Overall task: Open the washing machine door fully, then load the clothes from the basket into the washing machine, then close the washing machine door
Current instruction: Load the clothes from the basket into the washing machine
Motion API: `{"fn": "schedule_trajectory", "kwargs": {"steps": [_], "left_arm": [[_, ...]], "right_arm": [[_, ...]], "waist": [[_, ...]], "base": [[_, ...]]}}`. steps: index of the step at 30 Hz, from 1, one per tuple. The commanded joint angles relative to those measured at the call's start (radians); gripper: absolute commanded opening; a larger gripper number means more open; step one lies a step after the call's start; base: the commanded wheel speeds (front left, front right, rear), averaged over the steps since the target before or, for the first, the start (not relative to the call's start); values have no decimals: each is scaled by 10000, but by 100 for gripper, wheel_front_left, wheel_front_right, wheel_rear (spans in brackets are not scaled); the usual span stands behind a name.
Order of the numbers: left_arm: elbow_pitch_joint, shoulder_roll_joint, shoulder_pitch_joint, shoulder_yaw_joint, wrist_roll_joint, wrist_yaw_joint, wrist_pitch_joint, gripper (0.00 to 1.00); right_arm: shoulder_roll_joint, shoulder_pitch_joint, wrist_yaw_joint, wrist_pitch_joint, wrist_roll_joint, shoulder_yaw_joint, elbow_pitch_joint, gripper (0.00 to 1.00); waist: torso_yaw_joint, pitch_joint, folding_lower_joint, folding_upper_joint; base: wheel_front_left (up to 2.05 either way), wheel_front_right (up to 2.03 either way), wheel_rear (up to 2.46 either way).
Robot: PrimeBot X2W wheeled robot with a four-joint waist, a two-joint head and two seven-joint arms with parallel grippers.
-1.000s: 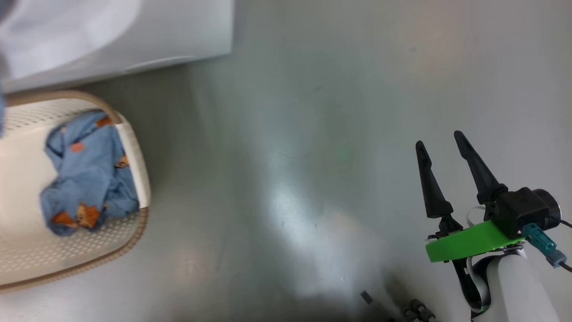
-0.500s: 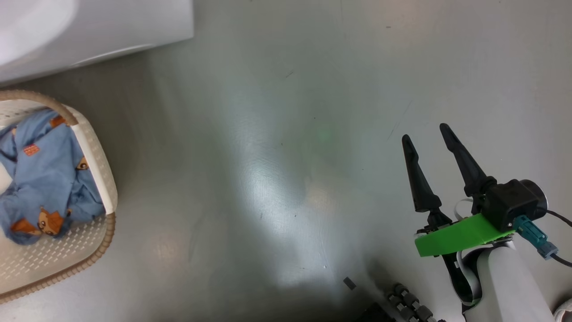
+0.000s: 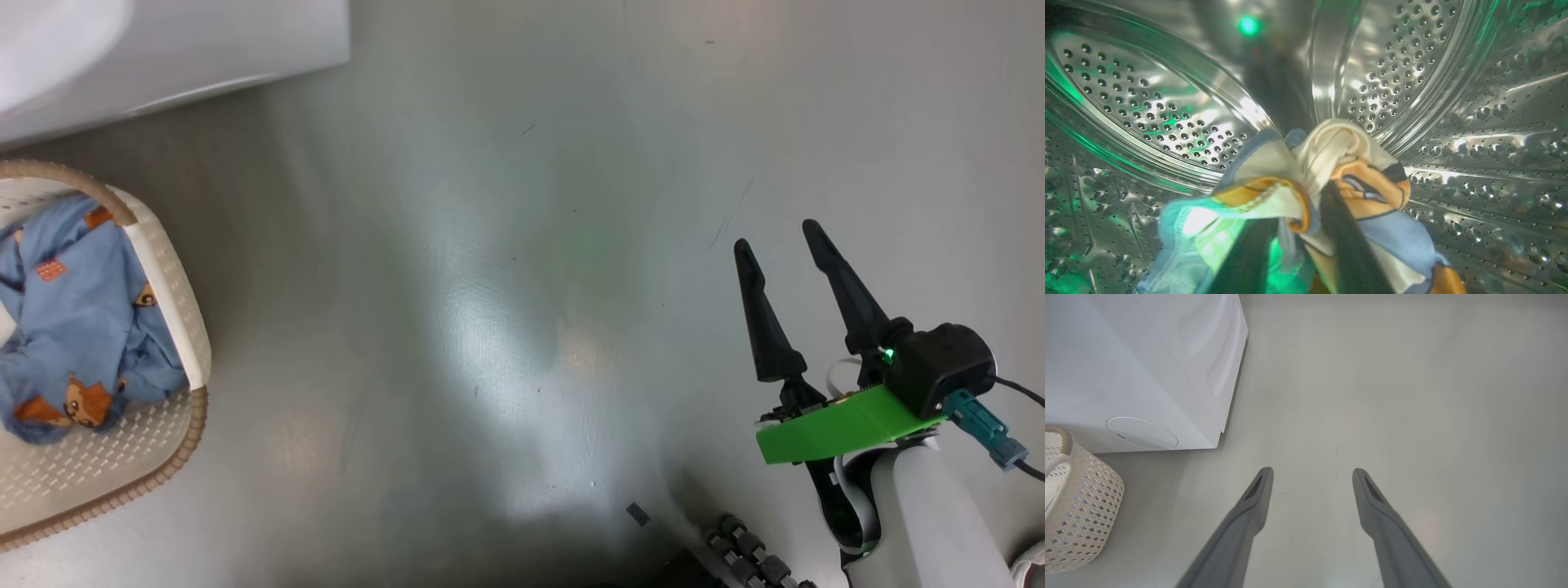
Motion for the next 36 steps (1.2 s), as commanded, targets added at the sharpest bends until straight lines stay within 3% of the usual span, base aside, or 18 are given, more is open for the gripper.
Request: {"fn": "schedule_trajectory", "kwargs": {"steps": [1,18,29,36], "left_arm": [[-62,493,-303,12,8,-13,-28,100],[44,132,1065,-662,-1079,-13,-230,100],[-1333,-188,3525,-445,-1404,-13,-237,100],[-2653,-188,5497,-210,-877,218,-238,100]], "right_arm": [[-11,149,16,-75,71,165,-183,100],[-11,52,16,-76,-343,-135,39,100],[-11,338,16,-76,-856,-548,45,100],[-10,572,16,91,-1085,-661,-91,100]], "waist": [[-8,-32,0,-1],[585,-1141,0,-1],[1486,-2177,0,-1],[1975,-2684,0,-1]], "base": [[0,0,0],[0,0,0],[0,0,0],[0,0,0]]}}
